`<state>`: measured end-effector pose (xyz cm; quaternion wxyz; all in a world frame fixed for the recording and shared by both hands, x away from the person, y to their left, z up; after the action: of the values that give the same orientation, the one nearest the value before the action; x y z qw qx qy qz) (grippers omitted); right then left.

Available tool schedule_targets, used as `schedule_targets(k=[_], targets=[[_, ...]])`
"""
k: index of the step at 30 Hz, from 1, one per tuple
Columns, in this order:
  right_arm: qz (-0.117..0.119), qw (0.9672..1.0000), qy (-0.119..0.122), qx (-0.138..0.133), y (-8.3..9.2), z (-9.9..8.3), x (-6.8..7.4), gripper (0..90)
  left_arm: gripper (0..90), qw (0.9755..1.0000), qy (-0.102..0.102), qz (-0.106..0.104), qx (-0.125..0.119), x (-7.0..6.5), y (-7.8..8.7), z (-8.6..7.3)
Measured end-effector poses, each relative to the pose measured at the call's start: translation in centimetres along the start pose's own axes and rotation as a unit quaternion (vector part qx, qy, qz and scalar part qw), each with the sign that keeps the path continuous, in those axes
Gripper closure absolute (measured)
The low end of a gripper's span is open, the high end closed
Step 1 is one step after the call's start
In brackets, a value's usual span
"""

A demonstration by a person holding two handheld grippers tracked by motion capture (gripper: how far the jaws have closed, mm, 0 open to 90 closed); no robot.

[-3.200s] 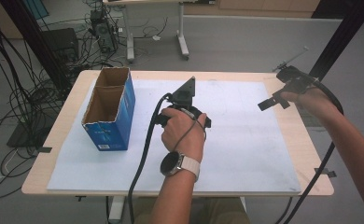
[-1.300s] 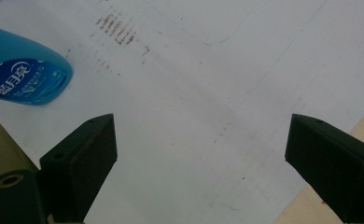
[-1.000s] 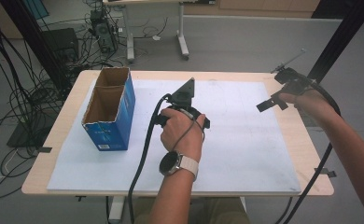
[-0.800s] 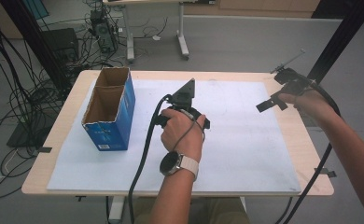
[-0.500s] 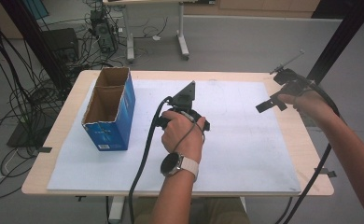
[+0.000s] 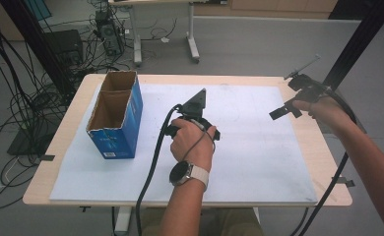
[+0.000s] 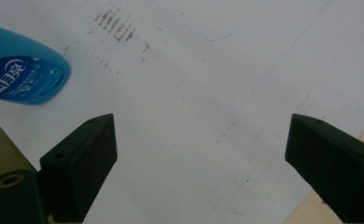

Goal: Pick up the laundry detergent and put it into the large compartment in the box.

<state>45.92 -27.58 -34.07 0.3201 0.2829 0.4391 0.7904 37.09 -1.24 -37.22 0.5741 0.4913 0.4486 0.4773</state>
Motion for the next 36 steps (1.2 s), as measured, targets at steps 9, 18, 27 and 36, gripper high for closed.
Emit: schedule_targets(k=[9, 18, 27, 36], targets=[[0.002, 1.0000, -0.002, 0.001, -0.20, -0.18, -0.11, 9.0, 13.6, 1.0000, -0.001, 0.002, 0.002, 0.03, -0.25, 0.08], [0.003, 1.0000, -0.003, 0.000, -0.24, -0.19, -0.22, 9.0, 23.5, 0.9999, -0.006, 0.007, 0.009, 0.01, -0.29, 0.10], [0.003, 1.0000, -0.006, 0.001, -0.36, -0.35, -0.39, 9.0, 32.7, 0.9998, 0.000, 0.000, 0.019, -0.14, -0.36, 0.00], [0.003, 1.0000, -0.005, -0.001, -0.37, -0.43, -0.40, 9.1, 37.0, 0.9996, -0.008, -0.001, 0.026, -0.33, -0.42, 0.04]])
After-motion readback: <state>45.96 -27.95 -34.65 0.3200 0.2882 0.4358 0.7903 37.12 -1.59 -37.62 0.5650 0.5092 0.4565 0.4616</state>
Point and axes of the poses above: each handheld gripper's, and its own axes: y roughly backward along the jaws, z roughly out of its top, x roughly to its left, the point moved 9 cm from there along -y, roughly forward along the jaws, and after that the axes turned 1 degree about -x, right-handed, at the moved point
